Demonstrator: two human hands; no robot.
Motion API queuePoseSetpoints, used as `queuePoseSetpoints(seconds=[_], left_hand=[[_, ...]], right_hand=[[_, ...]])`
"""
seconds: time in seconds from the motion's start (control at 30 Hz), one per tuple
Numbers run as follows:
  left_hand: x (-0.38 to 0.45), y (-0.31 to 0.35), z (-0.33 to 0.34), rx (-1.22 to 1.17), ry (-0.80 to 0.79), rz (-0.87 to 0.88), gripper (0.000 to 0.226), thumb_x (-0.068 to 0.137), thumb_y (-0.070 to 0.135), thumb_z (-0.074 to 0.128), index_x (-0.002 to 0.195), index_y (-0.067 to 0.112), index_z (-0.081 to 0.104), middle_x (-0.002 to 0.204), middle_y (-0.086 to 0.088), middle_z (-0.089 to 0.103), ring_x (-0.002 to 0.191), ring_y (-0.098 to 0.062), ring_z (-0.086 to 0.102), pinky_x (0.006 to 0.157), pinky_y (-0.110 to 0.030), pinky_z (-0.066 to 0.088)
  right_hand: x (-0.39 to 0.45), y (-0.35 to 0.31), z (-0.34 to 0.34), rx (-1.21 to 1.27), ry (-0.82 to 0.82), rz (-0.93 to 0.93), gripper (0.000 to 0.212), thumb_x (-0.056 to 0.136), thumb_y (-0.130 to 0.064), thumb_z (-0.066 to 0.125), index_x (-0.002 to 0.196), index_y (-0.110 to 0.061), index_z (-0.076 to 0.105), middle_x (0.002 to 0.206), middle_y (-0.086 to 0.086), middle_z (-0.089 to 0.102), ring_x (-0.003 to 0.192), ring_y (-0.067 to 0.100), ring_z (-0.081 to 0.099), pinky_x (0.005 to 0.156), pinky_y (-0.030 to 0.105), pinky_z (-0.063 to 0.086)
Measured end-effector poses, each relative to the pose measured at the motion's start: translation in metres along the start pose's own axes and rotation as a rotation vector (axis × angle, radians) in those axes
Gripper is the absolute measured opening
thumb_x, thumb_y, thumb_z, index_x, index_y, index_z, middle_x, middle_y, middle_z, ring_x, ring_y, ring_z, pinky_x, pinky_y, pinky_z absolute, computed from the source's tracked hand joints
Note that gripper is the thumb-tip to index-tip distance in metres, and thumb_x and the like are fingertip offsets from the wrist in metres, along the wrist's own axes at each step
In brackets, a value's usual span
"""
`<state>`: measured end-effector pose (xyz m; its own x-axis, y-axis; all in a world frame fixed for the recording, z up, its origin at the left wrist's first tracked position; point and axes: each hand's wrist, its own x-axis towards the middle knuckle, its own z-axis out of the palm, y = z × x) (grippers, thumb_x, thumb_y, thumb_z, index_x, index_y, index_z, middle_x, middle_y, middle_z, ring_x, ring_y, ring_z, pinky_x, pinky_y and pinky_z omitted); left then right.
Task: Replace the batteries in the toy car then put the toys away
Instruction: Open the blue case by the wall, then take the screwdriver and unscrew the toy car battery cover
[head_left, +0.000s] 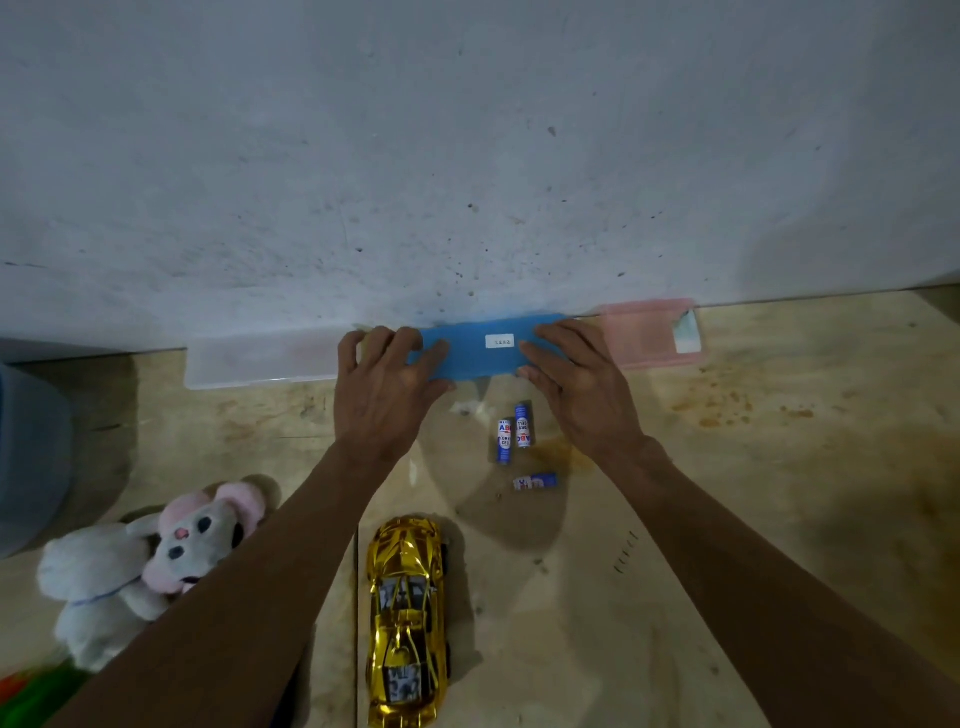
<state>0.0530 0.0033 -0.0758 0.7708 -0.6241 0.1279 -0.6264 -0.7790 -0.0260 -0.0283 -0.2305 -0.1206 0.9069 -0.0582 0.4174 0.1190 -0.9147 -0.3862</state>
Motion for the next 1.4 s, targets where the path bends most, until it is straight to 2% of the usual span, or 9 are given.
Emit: queuePoseSetpoints(seconds=[0.2,0.33,0.47,0.67,0.8,1.03,1.13,1.23,1.4], left_hand=[[-0.003,0.002,0.012,-0.03,0.035,-0.018,0.039,0.087,0.036,0.074,0.116,0.011,0.074,0.113,-0.015,0.067,0.107,-0.041,0.062,0.095,-0.054,0.048],[0.003,0.001,0.011,-0.039,0.004,-0.049,0.042,0.092,0.042,0.054,0.116,0.013,0.073,0.114,-0.012,0.066,0.107,-0.039,0.06,0.094,-0.054,0.047],[0.004,0.007,0.007,-0.027,-0.081,-0.097,0.038,0.087,0.037,0.074,0.117,0.015,0.073,0.117,-0.012,0.065,0.109,-0.039,0.059,0.095,-0.054,0.046],[0.002,0.018,-0.022,-0.085,-0.208,-0.211,0.051,0.098,0.041,0.053,0.147,0.026,0.049,0.148,-0.004,0.045,0.137,-0.029,0.037,0.112,-0.047,0.029],[-0.035,-0.016,-0.039,-0.182,-0.086,-0.289,0.046,0.088,0.03,0.069,0.132,0.021,0.064,0.128,-0.009,0.062,0.119,-0.032,0.055,0.098,-0.047,0.042],[-0.093,-0.134,-0.042,-0.182,0.006,-0.51,0.046,0.085,0.025,0.079,0.128,0.016,0.068,0.118,-0.013,0.067,0.111,-0.037,0.059,0.088,-0.051,0.047],[-0.096,-0.172,-0.032,-0.169,-0.061,-0.457,0.049,0.084,0.021,0.08,0.131,0.016,0.067,0.123,-0.016,0.065,0.116,-0.04,0.057,0.09,-0.053,0.046],[-0.088,-0.192,-0.018,-0.124,-0.11,-0.332,0.053,0.081,0.017,0.083,0.131,0.017,0.066,0.125,-0.018,0.064,0.116,-0.04,0.057,0.091,-0.053,0.049],[-0.077,-0.207,-0.006,-0.048,-0.049,-0.18,0.053,0.08,0.046,0.079,0.124,0.017,0.07,0.123,-0.014,0.065,0.111,-0.036,0.058,0.088,-0.05,0.048]], right_hand=[[-0.004,-0.006,0.009,-0.068,0.077,0.019,0.03,0.094,-0.031,0.066,0.107,-0.006,0.077,0.117,0.014,0.07,0.117,0.031,0.054,0.095,0.043,0.055],[0.0,-0.012,0.01,-0.11,0.068,0.052,0.034,0.095,-0.035,0.062,0.105,-0.008,0.078,0.116,0.014,0.07,0.114,0.032,0.055,0.092,0.046,0.055],[0.004,-0.016,0.004,-0.143,-0.009,0.091,0.033,0.092,-0.034,0.062,0.106,-0.009,0.078,0.118,0.014,0.068,0.116,0.033,0.052,0.092,0.047,0.055],[0.013,-0.042,-0.011,-0.194,-0.135,0.214,0.029,0.091,-0.024,0.069,0.118,-0.012,0.072,0.126,0.017,0.061,0.118,0.04,0.055,0.098,0.049,0.048],[0.01,-0.098,-0.005,0.049,-0.061,0.281,0.028,0.09,-0.017,0.066,0.115,-0.007,0.071,0.114,0.015,0.066,0.107,0.039,0.061,0.09,0.049,0.053],[0.041,-0.231,0.039,0.516,-0.182,0.65,0.014,0.091,-0.019,0.071,0.103,-0.013,0.075,0.089,0.003,0.075,0.077,0.011,0.065,0.077,0.019,0.049],[0.061,-0.27,0.075,0.657,-0.25,1.01,0.02,0.088,-0.033,0.072,0.095,-0.015,0.077,0.087,0.002,0.077,0.082,0.018,0.071,0.084,0.028,0.054],[0.082,-0.295,0.101,0.904,-0.156,1.414,0.025,0.087,-0.038,0.073,0.075,-0.016,0.074,0.071,0.004,0.076,0.068,0.023,0.074,0.062,0.036,0.061],[0.099,-0.314,0.12,1.076,0.072,1.631,0.031,0.091,-0.035,0.073,0.068,-0.013,0.069,0.065,0.005,0.072,0.057,0.016,0.066,0.051,0.026,0.051]])
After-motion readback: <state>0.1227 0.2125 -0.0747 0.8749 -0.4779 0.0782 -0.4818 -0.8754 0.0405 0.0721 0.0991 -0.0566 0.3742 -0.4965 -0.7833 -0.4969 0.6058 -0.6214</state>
